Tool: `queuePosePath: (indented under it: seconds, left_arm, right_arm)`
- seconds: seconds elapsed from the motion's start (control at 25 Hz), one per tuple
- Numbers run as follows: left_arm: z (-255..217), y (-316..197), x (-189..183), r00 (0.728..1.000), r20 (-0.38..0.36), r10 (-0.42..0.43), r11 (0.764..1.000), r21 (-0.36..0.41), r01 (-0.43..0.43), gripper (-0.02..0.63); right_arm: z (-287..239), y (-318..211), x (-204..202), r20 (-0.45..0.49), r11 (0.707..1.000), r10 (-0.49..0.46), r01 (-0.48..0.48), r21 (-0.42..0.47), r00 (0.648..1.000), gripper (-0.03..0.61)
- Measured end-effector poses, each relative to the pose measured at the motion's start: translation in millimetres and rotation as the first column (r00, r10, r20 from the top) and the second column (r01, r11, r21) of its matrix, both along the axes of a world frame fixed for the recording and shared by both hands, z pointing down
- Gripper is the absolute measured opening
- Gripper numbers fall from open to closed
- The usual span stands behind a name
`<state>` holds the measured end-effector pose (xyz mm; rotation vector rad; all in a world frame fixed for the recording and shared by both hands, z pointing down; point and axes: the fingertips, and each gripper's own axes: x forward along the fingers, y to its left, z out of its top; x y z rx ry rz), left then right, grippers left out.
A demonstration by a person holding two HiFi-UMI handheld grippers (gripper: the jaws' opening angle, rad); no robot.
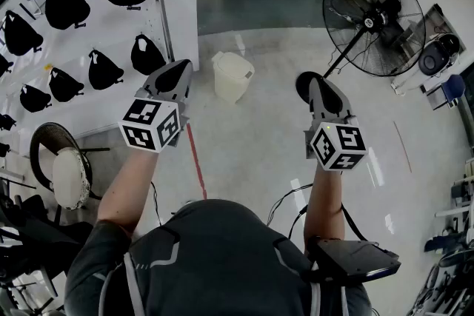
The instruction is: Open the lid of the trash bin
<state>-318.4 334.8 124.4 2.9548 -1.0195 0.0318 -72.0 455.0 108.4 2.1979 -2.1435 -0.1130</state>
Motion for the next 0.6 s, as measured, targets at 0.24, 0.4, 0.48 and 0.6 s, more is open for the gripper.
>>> queuePosePath:
  seconds: [0.24, 0.4, 0.48, 0.6]
  left_arm:
    - [-1, 9, 8, 1.000, -0.003, -0.004, 1.000, 0.001, 0.004, 0.006]
    - [-1, 15, 13, 1.000, 0.000, -0.004, 1.000, 0.006, 0.004, 0.008]
    - [0, 18, 16, 1.000, 0.004, -0.004, 1.000, 0.006, 0.004, 0.008]
    - [-1, 23, 22, 1.000, 0.003, -0.005, 1.000, 0.010, 0.005, 0.008]
  right_arm:
    - [0, 5, 8, 0.000, 1.000, -0.009, 0.009, -0.001, 1.000, 0.026]
    - [-1, 10, 11, 0.001, 1.000, -0.015, 0.015, 0.007, 1.000, 0.026]
    - [-1, 13, 16, 0.023, 1.000, -0.014, 0.013, 0.016, 1.000, 0.026]
    - [-1, 18, 25, 0.050, 1.000, -0.009, 0.007, 0.024, 0.999, 0.026]
